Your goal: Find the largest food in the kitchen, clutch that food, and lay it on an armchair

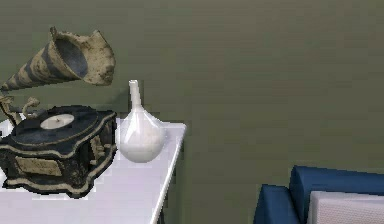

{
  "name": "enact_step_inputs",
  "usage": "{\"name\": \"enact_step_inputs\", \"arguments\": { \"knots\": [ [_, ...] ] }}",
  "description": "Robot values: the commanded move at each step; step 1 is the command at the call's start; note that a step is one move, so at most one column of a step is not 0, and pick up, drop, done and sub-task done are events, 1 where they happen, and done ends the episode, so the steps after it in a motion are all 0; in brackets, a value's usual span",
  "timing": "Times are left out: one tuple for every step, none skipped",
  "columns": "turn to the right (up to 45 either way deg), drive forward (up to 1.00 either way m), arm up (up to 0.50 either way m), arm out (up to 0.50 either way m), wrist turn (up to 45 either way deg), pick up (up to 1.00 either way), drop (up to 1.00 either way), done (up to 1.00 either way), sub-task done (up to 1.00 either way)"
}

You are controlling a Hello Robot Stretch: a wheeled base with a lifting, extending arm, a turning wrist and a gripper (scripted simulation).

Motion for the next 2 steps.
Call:
{"name": "enact_step_inputs", "arguments": {
  "knots": [
    [0.0, 0.00, 0.10, 0.00, 0.0, 0.00, 0.00, 0.00, 0.00],
    [0.0, 0.00, 0.00, -0.08, 0.0, 0.00, 0.00, 0.00, 0.00]
  ]
}}
